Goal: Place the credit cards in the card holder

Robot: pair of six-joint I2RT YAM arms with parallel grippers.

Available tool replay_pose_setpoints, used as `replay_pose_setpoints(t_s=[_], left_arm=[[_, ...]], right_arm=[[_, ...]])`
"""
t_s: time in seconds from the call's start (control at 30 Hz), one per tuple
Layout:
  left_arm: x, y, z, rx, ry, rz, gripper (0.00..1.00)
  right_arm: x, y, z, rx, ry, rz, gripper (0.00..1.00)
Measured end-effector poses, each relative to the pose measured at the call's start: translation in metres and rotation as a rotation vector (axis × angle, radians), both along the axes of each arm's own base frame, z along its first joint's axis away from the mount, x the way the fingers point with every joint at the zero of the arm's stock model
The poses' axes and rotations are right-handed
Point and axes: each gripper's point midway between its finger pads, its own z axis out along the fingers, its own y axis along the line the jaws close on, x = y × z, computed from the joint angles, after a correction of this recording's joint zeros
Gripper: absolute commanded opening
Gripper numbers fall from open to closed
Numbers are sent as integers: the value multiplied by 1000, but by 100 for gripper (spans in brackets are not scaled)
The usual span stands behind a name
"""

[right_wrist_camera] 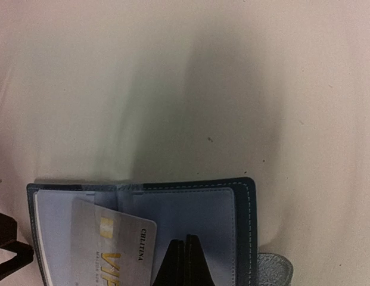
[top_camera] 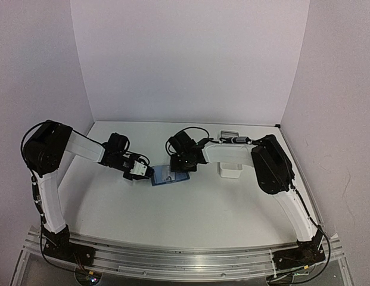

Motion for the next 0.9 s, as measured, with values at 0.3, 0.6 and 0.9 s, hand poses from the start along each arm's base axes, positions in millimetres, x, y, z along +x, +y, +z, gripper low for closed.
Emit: replay_pose_setpoints(t_s=[0.3, 0.6, 0.9], left_arm=[[12, -6, 1, -6, -30, -9, 40], [17, -10, 1, -12, -45, -13, 40], [18, -11, 1, -14, -48, -13, 40]], right_arm=[[-3, 8, 0, 23, 23, 31, 0], [-9, 28, 0, 55, 38, 67, 0], [-12, 35, 1, 75, 44, 43, 0]])
